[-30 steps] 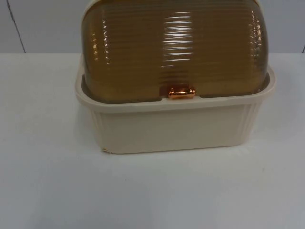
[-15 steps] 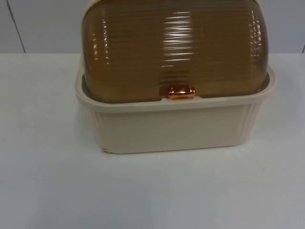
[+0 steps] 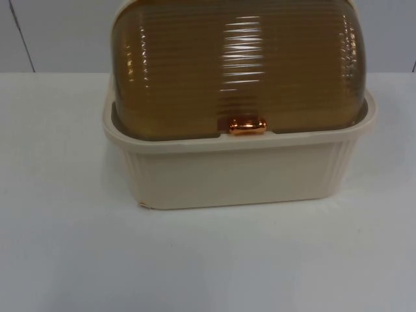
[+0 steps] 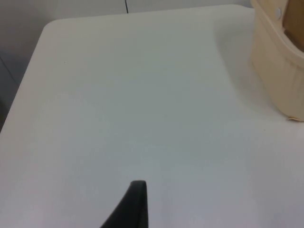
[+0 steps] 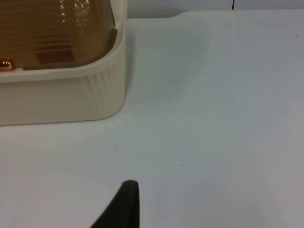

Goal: Open the box lid with the left hand, place the block into the box with the right hand, then close the box lid with the left hand.

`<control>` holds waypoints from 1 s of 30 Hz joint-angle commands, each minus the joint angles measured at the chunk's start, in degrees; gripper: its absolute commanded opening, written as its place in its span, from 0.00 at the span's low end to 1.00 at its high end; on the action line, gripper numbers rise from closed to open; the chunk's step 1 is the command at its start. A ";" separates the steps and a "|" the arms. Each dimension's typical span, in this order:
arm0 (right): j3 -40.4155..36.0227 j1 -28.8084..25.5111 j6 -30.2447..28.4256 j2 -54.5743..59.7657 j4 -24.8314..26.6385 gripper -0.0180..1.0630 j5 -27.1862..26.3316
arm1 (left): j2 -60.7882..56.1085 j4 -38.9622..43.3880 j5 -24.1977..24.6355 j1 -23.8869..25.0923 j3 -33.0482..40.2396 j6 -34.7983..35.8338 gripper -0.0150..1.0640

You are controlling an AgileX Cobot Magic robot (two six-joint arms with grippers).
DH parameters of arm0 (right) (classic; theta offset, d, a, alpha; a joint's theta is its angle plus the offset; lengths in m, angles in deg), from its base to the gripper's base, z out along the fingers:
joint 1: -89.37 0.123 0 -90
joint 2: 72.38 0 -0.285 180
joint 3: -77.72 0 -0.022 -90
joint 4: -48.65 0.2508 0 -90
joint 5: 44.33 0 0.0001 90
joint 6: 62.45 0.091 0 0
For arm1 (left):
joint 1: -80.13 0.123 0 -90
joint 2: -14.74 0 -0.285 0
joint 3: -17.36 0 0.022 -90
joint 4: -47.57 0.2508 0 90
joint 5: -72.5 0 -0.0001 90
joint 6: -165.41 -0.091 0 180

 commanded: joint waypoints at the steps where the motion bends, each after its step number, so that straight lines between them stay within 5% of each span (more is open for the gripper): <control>1: -0.19 -0.07 -0.04 -0.17 0.09 0.98 -0.56 | -0.13 -0.77 -0.51 -0.20 0.26 -0.16 0.99; 20: -0.19 -0.07 -0.04 -0.17 0.09 0.98 -0.56 | -0.13 2.54 -0.51 -0.20 0.26 4.59 0.99; 30: -0.19 -0.07 -0.04 -0.17 0.09 0.98 -0.56 | -0.13 0.43 -0.51 -0.20 0.26 1.26 0.99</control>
